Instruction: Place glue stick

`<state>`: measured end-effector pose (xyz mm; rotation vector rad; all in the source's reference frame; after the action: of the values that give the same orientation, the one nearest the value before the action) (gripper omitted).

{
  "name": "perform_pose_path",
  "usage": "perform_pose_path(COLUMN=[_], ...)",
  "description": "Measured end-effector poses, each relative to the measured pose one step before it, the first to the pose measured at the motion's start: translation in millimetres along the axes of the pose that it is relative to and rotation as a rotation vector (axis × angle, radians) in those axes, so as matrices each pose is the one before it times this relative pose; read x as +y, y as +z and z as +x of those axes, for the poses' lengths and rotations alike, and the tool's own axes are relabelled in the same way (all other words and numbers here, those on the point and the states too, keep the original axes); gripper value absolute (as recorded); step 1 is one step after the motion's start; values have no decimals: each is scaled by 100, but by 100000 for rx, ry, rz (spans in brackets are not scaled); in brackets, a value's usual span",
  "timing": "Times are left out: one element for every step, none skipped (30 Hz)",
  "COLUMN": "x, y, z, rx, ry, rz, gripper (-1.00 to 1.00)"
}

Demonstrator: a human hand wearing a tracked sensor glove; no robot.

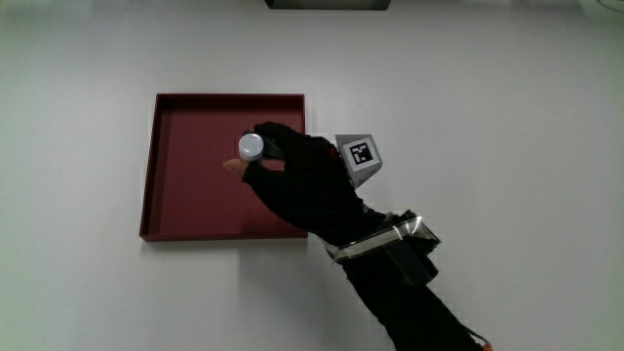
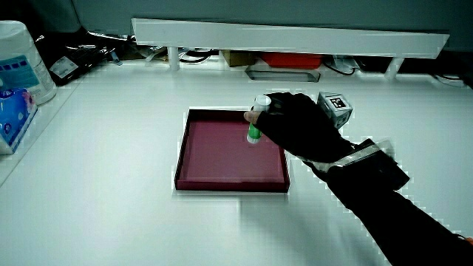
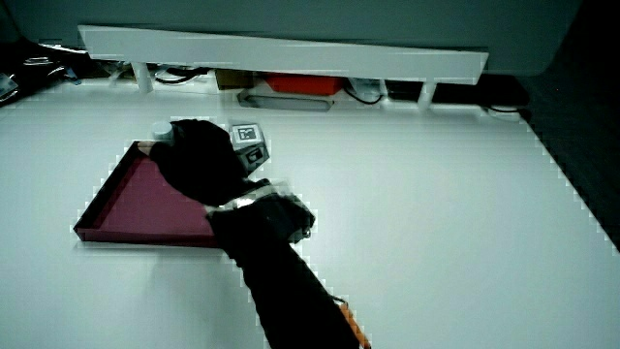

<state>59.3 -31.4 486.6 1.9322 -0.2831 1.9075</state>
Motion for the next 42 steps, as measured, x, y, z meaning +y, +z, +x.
perform_pose_path(x=[75, 69, 87, 62, 62, 31, 48, 13, 3, 164, 48, 23, 2, 39, 9, -9, -51, -24, 48, -11, 181, 12, -9, 102, 88, 31, -116, 72, -33, 83, -24, -82, 27, 62, -70, 12, 8, 26, -23, -107, 20, 9], y=[-357, -339, -351, -346, -321, -261, -181, -160, -154, -119, -143, -97, -150, -104, -137, -78, -104, -54, -42, -72, -23, -67, -37, -22, -58, -41, -40, 29, 66, 84, -33, -16, 6, 38, 33, 16, -7, 23, 18, 3, 7, 16], z=[300, 261, 387, 237, 137, 140, 261, 230, 184, 465, 200, 213, 233, 403, 233, 173, 98, 198, 246, 67, 386, 42, 77, 319, 219, 107, -111, 210, 96, 164, -152, -55, 91, 251, -25, 95, 41, 73, 8, -174, 27, 41], rx=[-154, -189, 205, -91, -177, 387, -944, -369, 1196, 416, 432, -1408, 410, -809, 602, -1477, 470, -37, -550, 899, -440, 965, -722, -102, 1262, 381, 720, 856, 985, -931, 221, 179, 446, 778, -486, -534, 232, 320, 940, -70, -250, -161], ry=[-1126, -1109, -113, -2106, -587, -2005, -1048, -886, -1684, -155, -869, -1595, 171, -603, -620, -1660, -1593, -1024, -121, -1092, 27, -1175, -1253, -617, -186, -303, -2078, 1627, -1053, -182, 368, -1009, 543, 409, -531, -573, 731, 317, 750, -300, 236, -159], rz=[-503, 157, -317, -1000, -321, -1070, -46, -481, -748, -200, 26, -471, -112, -215, -519, -373, -336, -93, -423, -210, -588, -954, 72, -361, -509, -468, -27, -172, -12, 497, -499, 56, -48, -125, 340, -45, 161, -210, -158, 270, -31, 195], gripper=[0, 0, 0, 0, 0, 0, 0, 0, 0, 0, 0, 0, 0, 0, 0, 0, 0, 0, 0, 0, 0, 0, 0, 0, 0, 0, 0, 0, 0, 0, 0, -3, -5, -8, -10, -13, -15, -18, -21, -23, -26, -28])
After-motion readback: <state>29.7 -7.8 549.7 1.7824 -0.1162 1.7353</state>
